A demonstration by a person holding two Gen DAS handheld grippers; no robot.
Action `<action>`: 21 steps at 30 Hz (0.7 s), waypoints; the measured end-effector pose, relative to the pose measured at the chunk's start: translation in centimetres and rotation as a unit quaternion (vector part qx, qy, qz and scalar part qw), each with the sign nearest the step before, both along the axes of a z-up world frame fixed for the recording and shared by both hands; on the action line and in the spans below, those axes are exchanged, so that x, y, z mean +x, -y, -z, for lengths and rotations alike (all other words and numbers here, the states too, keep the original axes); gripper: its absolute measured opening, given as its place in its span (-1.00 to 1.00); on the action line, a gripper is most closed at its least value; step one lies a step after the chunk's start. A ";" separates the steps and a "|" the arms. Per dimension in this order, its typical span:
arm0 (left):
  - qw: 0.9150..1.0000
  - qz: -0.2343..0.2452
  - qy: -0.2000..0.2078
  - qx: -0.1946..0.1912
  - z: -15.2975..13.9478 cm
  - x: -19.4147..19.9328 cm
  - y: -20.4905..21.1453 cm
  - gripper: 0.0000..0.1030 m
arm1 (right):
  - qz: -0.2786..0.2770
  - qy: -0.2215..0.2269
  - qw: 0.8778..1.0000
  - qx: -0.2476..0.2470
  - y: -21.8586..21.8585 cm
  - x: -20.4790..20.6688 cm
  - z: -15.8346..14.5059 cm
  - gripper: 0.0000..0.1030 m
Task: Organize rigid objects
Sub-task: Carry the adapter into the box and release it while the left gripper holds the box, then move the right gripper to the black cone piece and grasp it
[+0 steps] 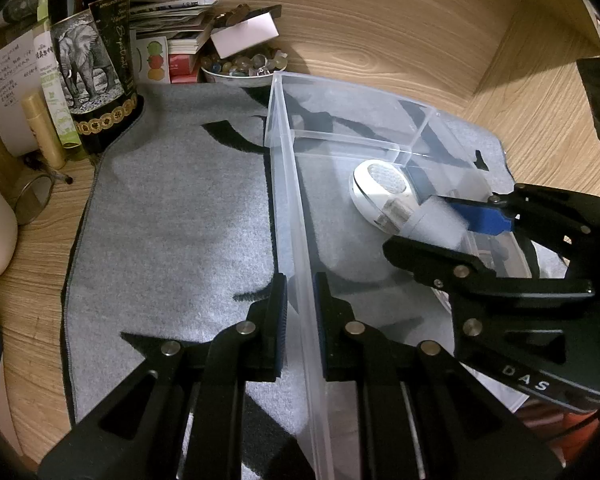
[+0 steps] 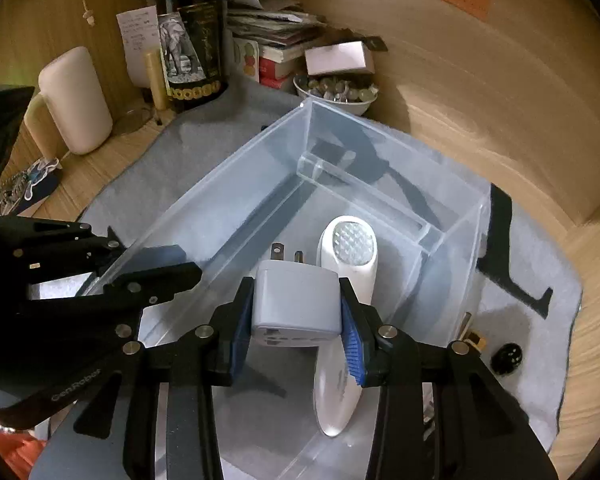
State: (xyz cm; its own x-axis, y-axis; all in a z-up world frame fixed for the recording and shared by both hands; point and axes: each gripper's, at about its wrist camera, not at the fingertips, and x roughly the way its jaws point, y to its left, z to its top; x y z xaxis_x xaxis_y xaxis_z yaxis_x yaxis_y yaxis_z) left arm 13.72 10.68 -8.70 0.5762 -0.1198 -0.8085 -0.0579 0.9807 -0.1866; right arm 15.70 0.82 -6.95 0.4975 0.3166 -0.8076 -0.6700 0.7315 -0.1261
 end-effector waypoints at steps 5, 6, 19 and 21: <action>1.000 -0.001 0.000 0.000 0.0 0.0 0.1 -0.75 | 0.000 0.017 1.000 0.004 0.1 -0.4 -0.5 -0.06; 1.000 0.000 0.000 0.000 0.0 0.0 0.0 -0.75 | 0.001 0.023 1.000 0.005 0.1 -0.4 -0.6 0.08; 1.000 -0.001 -0.001 0.000 0.0 0.0 0.0 -0.75 | 0.029 0.085 0.995 0.051 3.1 -1.5 -4.2 0.35; 1.000 -0.001 0.001 0.000 -0.1 0.0 0.0 -0.75 | 0.042 0.096 0.993 0.060 4.1 -1.5 -5.0 0.36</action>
